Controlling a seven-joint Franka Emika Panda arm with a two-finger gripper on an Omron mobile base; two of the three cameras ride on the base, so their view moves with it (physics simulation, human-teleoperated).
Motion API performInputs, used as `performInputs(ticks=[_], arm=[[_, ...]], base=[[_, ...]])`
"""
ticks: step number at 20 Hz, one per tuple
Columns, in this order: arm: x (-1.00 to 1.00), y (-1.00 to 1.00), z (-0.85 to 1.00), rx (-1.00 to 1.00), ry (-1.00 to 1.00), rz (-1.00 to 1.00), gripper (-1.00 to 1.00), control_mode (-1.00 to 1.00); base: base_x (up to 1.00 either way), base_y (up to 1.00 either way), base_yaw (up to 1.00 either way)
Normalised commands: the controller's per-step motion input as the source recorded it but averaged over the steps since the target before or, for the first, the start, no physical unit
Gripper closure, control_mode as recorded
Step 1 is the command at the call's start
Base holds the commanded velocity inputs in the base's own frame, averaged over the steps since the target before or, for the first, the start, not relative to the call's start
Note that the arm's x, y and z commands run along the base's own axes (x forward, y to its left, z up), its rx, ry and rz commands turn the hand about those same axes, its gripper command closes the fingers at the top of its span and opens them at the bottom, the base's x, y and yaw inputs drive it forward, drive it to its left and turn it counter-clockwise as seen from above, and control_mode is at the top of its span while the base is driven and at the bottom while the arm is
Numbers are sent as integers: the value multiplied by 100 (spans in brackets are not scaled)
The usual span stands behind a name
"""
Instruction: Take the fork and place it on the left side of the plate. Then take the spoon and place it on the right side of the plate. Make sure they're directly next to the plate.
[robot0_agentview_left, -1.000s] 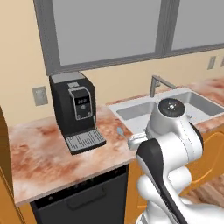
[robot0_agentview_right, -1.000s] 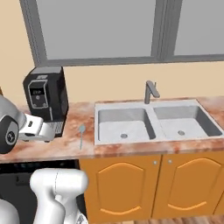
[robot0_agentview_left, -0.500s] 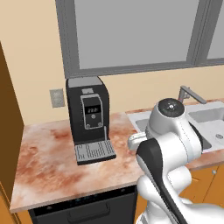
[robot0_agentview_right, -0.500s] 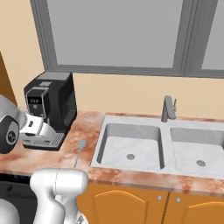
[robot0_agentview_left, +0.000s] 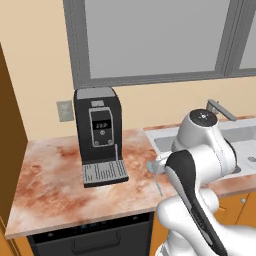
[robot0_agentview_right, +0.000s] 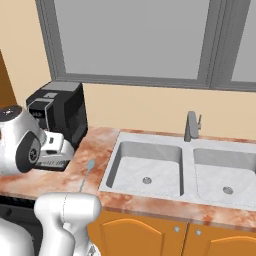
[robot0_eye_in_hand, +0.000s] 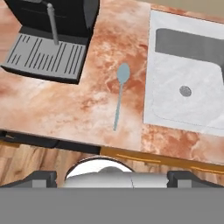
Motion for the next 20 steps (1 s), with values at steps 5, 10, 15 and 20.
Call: performInputs(ticks=[5, 10, 15, 20], arm=[[41, -3, -56, 0, 0, 11, -100, -100], [29, 0, -59, 0, 0, 3, -100, -100], [2, 0, -50, 0, 0, -1, -100, -100], [0, 0, -49, 0, 0, -9, -100, -100]], base=[[0, 0, 0], [0, 0, 0], [0, 0, 0], [0, 0, 0]])
